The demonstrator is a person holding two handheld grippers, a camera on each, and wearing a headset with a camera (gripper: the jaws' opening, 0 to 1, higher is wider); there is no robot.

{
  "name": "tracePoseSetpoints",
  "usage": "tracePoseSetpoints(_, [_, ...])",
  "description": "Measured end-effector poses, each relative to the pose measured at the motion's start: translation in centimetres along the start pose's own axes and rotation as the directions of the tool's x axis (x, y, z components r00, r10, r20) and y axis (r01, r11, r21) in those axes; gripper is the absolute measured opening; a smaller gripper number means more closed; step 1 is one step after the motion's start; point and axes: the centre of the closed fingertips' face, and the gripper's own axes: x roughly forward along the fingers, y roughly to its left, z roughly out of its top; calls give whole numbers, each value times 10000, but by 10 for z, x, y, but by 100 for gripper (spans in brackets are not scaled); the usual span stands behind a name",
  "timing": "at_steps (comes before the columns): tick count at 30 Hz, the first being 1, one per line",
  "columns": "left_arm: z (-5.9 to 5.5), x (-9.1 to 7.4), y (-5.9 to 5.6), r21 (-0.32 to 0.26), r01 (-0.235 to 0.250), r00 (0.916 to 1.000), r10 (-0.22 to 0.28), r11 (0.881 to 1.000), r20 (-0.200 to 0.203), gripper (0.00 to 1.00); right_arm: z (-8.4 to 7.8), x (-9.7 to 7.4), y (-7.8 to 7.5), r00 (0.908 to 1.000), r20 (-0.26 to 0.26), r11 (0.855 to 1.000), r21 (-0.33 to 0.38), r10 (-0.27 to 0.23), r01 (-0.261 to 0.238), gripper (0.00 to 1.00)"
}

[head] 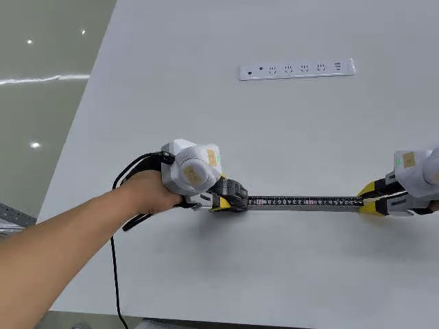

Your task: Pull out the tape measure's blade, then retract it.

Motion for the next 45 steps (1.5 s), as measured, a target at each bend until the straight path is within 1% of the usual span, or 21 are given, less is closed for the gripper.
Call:
tracePoseSetpoints(6, [1, 1, 0, 35, -18, 10000, 18, 10000, 25, 28, 1, 0, 0, 10000, -10, 10000, 12, -19, 19, 11])
tracePoseSetpoints(10, [1, 2, 1, -12, -12, 10000, 12, 10000, 79, 29, 2, 1, 1, 9999, -164, 9999, -167, 10, -12, 12])
tracePoseSetpoints(11, [1, 2, 1, -23, -18, 9999, 18, 10000, 103, 29, 2, 1, 1, 9998, -219, 9995, -321, -9, 2, 12])
tracePoseSetpoints(17, [2, 1, 0, -92, -237, 9994, 239, 9997, 232, 30, 1, 1, 2, 9994, -322, 9990, -427, -105, 91, 13])
tracePoseSetpoints(22, [1, 1, 1, -358, -456, 9986, 465, 9983, 267, 31, 2, 1, 1, 9986, -460, 9993, -306, -246, 232, 13])
tracePoseSetpoints(23, [0, 0, 2, -614, -541, 9981, 557, 9966, 250, 31, 3, 1, 1, 9984, -488, 9993, -258, -271, 259, 13])
tracePoseSetpoints(25, [-3, -1, 3, -1445, -677, 9974, 706, 9872, 148, 33, 3, 1, 1, 9981, -533, 9994, -152, -315, 307, 13])
tracePoseSetpoints(26, [-2, -2, 5, -1498, -747, 9965, 797, 9859, 271, 34, 3, 1, 1, 9980, -536, 9994, -131, -334, 327, 13])
tracePoseSetpoints(27, [-1, -3, 4, -1787, -744, 9956, 834, 9811, 434, 35, 3, 1, 1, 9979, -533, 9992, -121, -377, 371, 14])
tracePoseSetpoints(30, [-4, -9, 4, -2523, -828, 9933, 1004, 9641, 577, 37, 4, 1, 1, 9975, -522, 9988, 73, -472, 476, 14])
tracePoseSetpoints(34, [-8, -16, 3, -2875, -969, 9907, 1202, 9529, 644, 40, 5, 1, 3, 9973, -437, 9970, 484, -582, 603, 17])
tracePoseSetpoints(36, [-12, -20, 3, -3133, -1123, 9887, 1374, 9430, 591, 44, 6, 1, 5, 9974, -396, 9954, 718, -600, 628, 19])
tracePoseSetpoints(37, [-14, -22, 4, -3459, -1213, 9864, 1518, 9304, 623, 46, 6, 1, 6, 9972, -367, 9942, 843, -645, 674, 20])
tracePoseSetpoints(38, [-13, -24, 5, -3620, -1268, 9838, 1638, 9235, 732, 48, 6, 1, 6, 9969, -360, 9935, 875, -703, 732, 21])
tracePoseSetpoints(39, [-13, -26, 5, -3892, -1285, 9809, 1746, 9122, 853, 49, 6, 1, 6, 9965, -340, 9924, 940, -761, 790, 21])
tracePoseSetpoints(40, [-11, -29, 5, -4208, -1261, 9776, 1845, 8983, 1009, 49, 6, 1, 6, 9959, -314, 9902, 1081, -854, 883, 22])
tracePoseSetpoints(41, [-10, -30, 6, -4375, -1241, 9758, 1895, 8906, 1089, 49, 6, 2, 6, 9956, -294, 9887, 1180, -893, 921, 23])
tracePoseSetpoints(42, [-10, -32, 5, -4671, -1173, 9749, 1912, 8764, 1139, 51, 7, 2, 6, 9951, -275, 9863, 1326, -954, 982, 25])
tracePoseSetpoints(43, [-10, -35, 6, -4561, -1373, 9709, 2106, 8793, 1137, 52, 7, 1, 6, 9928, -268, 9801, 1590, -1165, 1193, 27])
tracePoseSetpoints(44, [-11, -37, 5, -4554, -1476, 9696, 2194, 8779, 1087, 52, 6, 1, 5, 9919, -255, 9753, 1808, -1244, 1269, 30])
tracePoseSetpoints(45, [-10, -38, 4, -4778, -1516, 9659, 2323, 8653, 1143, 52, 7, 0, 5, 9909, -202, 9704, 2007, -1329, 1342, 34])
